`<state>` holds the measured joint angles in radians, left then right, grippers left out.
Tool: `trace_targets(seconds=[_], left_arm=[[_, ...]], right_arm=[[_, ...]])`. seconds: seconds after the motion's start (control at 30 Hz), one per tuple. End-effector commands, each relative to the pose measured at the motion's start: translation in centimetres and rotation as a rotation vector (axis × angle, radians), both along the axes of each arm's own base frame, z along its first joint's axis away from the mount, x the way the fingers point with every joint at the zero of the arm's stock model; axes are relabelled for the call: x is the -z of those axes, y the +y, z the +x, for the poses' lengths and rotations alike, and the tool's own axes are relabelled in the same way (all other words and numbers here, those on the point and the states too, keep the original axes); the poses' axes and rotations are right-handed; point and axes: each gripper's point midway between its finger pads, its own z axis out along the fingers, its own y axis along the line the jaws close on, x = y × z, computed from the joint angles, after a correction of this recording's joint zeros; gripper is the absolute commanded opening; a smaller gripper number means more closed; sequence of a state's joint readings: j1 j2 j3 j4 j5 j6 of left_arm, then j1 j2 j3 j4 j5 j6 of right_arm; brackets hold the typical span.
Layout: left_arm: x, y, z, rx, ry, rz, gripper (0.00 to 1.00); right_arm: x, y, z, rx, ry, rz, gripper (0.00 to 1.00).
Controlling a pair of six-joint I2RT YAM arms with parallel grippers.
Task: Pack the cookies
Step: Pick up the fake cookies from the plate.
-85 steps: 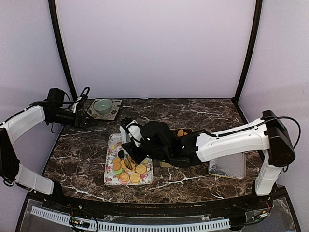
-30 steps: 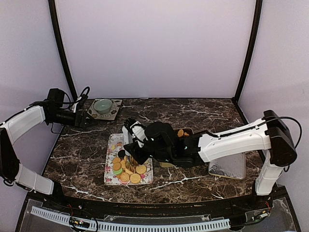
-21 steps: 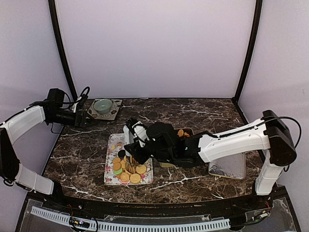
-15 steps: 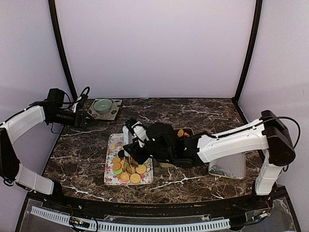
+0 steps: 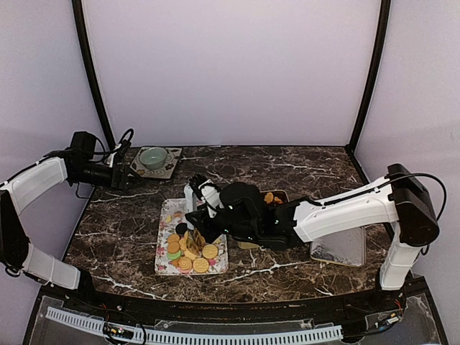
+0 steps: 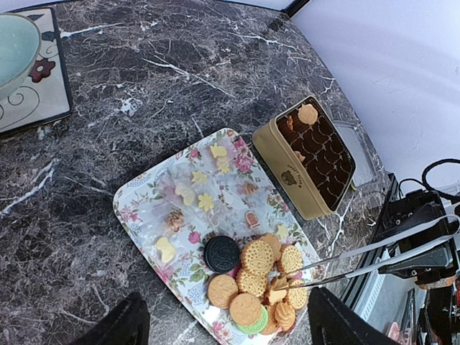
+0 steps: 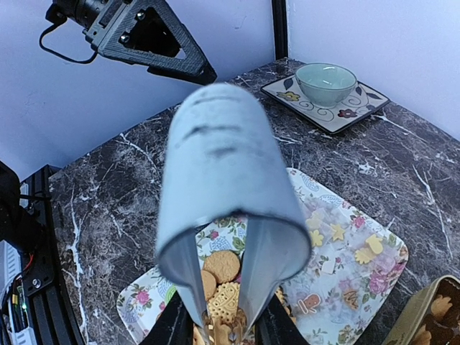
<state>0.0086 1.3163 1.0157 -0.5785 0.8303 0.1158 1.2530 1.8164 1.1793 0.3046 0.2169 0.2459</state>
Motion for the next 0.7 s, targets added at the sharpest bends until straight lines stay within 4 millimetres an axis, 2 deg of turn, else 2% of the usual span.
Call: trace_targets(seconds=[0.0, 0.07, 0.1, 0.13, 0.3, 0.5, 0.67], left_arm=[[-0.9, -0.1, 0.0, 0.005, -0.012, -0.016, 0.78], [-0.9, -0.1, -0.1, 0.005, -0.012, -0.015, 0.79], [-0.9, 0.0, -0.1, 0.005, -0.012, -0.015, 0.79], [-0.8, 0.0, -0.1, 0.005, -0.01, -0.015, 0.78], [-0.8, -0.1, -0.1, 0.005, -0.008, -0.016, 0.79], [-0.8, -0.1, -0.1, 0.005, -0.005, -0.018, 0.79], [-0.9, -0.1, -0.1, 0.005, -0.01, -0.016, 0.79]], right_arm=[[-1.3, 0.2, -0.4, -0.019, 0.007, 0.067, 0.21], [-2.4, 0.3, -0.6, -0.029, 0.007, 0.098, 0.21], [-1.6, -0.2, -0.8, -0.03, 0.016, 0.085, 0.21], [-1.8, -0.3, -0.9, -0.031, 0.017, 0.09, 0.19], [-3.0, -0.7, -1.2, -0.031, 0.007, 0.109, 0.06], [-3.5, -0.4, -2.0, -0.031, -0.026, 0.089, 0.0], [-4.4, -0.5, -2.3, -0.024, -0.058, 0.084, 0.0]])
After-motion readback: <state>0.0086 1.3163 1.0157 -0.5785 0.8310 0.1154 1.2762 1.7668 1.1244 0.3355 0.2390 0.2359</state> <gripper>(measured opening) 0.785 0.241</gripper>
